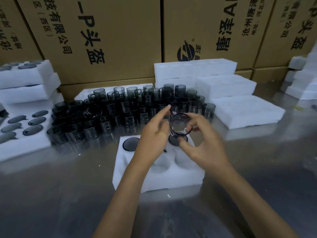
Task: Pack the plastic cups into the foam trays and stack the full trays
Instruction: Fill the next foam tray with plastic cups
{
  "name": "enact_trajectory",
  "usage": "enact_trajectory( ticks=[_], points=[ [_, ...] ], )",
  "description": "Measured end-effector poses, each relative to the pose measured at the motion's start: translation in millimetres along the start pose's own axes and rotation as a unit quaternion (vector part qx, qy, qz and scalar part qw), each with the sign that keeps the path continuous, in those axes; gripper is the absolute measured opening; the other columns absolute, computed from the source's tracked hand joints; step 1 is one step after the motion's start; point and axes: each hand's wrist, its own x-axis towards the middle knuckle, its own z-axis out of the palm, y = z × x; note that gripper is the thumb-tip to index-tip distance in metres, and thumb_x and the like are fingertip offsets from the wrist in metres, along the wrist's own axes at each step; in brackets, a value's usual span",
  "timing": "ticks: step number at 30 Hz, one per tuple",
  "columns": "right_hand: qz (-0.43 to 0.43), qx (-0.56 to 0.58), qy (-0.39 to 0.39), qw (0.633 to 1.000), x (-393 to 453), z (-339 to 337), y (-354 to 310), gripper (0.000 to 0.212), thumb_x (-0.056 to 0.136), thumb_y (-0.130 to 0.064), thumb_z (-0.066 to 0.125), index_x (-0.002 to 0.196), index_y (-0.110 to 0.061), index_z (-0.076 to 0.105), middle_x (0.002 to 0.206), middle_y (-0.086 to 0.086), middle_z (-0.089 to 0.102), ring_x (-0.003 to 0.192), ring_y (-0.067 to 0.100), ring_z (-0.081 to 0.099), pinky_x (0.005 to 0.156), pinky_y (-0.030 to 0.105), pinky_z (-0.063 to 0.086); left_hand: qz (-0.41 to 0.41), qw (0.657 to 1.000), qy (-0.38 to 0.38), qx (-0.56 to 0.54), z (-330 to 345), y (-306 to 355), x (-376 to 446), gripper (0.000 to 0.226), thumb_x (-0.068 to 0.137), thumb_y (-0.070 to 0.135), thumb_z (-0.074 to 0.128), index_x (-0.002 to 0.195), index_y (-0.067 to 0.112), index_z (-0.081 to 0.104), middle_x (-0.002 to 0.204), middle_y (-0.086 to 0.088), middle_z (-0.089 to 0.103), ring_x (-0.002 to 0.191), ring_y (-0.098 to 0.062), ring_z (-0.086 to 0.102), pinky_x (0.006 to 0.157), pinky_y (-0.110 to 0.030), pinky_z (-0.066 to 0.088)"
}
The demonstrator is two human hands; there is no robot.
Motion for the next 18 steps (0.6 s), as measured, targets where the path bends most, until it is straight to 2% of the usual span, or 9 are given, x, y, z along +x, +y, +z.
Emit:
enact_trajectory(
  ticks=[1,3,5,6,8,10,12,15,18],
  points=[
    [-0.019,-0.008,0.017,1.000,-6.4,-1.4,-1.9,0.029,0.074,-0.017,0.072,0.097,-0.020,0.054,0.111,-0.018,0.058,0.110,0.000,0.056,0.091,0.014,0.042,-0.009,0.998,-0.020,-0.054,0.1,6.8,-2.5,0.045,0.102,0.013,0.044,0.138,0.039,0.052,0.114,0.021,0.063,0.102,0.003,0.060,0.088,-0.016,0.048],
    [-0.035,-0.028,0.047,0.998,-15.6,-1.6,-1.9,0.051,0.074,-0.007,0.075,0.120,-0.019,0.055,0.119,-0.014,0.057,0.115,0.005,0.055,0.098,0.019,0.043,-0.025,0.992,-0.042,-0.118,-2.0,14.7,-6.8,0.041,0.102,0.012,0.047,0.132,0.038,0.057,0.119,0.017,0.065,0.111,0.003,0.061,0.093,-0.017,0.049],
    [-0.025,-0.028,0.048,0.998,-24.7,-1.0,-1.6,0.067,0.072,-0.002,0.076,0.133,-0.018,0.051,0.128,-0.013,0.055,0.119,0.006,0.054,0.101,0.027,0.045,-0.022,0.992,-0.047,-0.111,-5.1,19.1,-12.7,0.035,0.101,0.014,0.052,0.126,0.037,0.061,0.116,0.014,0.069,0.112,0.001,0.062,0.094,-0.021,0.051],
    [-0.016,-0.017,0.043,0.999,-29.2,-0.1,-2.0,0.071,0.072,-0.003,0.076,0.135,-0.020,0.048,0.131,-0.016,0.053,0.121,0.005,0.053,0.102,0.030,0.045,-0.018,0.994,-0.045,-0.094,-6.8,19.7,-15.6,0.032,0.100,0.015,0.054,0.125,0.034,0.063,0.113,0.011,0.071,0.109,0.001,0.063,0.091,-0.019,0.051],
    [0.001,0.009,0.033,0.999,-35.6,1.1,-3.3,0.074,0.071,-0.009,0.074,0.137,-0.025,0.046,0.132,-0.019,0.052,0.123,0.007,0.053,0.103,0.035,0.046,-0.017,0.996,-0.045,-0.075,-10.5,19.4,-19.1,0.028,0.098,0.012,0.058,0.122,0.023,0.064,0.108,0.004,0.073,0.100,-0.001,0.067,0.084,-0.015,0.051],
    [0.003,0.017,0.025,1.000,-38.4,2.7,-5.8,0.072,0.069,-0.012,0.072,0.135,-0.024,0.048,0.129,-0.019,0.052,0.120,0.010,0.054,0.102,0.038,0.046,-0.032,0.996,-0.051,-0.061,-13.3,18.1,-20.6,0.021,0.096,0.016,0.062,0.116,0.020,0.067,0.101,0.001,0.075,0.095,-0.002,0.068,0.082,-0.016,0.050],
    [-0.001,0.020,0.010,1.000,-40.2,2.9,-9.6,0.065,0.067,-0.014,0.068,0.130,-0.021,0.052,0.122,-0.016,0.054,0.115,0.011,0.053,0.099,0.031,0.044,-0.051,0.996,-0.056,-0.040,-13.9,15.3,-21.1,0.014,0.094,0.026,0.065,0.107,0.022,0.068,0.094,0.004,0.076,0.094,-0.006,0.069,0.080,-0.017,0.052],
    [0.003,0.037,-0.020,0.999,-41.7,0.6,-15.2,0.057,0.066,-0.018,0.061,0.122,-0.022,0.056,0.116,-0.013,0.056,0.111,0.013,0.052,0.093,0.022,0.042,-0.053,0.997,-0.056,-0.004,-13.4,12.0,-22.0,0.017,0.091,0.032,0.068,0.099,0.017,0.066,0.087,0.004,0.076,0.090,-0.012,0.071,0.076,-0.021,0.055],
    [0.006,0.040,-0.025,0.999,-40.6,-1.4,-15.6,0.052,0.067,-0.016,0.061,0.119,-0.019,0.058,0.113,-0.010,0.058,0.108,0.016,0.053,0.092,0.025,0.042,-0.049,0.997,-0.052,0.014,-13.2,11.8,-21.7,0.021,0.089,0.034,0.070,0.095,0.015,0.064,0.084,0.004,0.077,0.085,-0.014,0.072,0.075,-0.027,0.056]
  ],
)
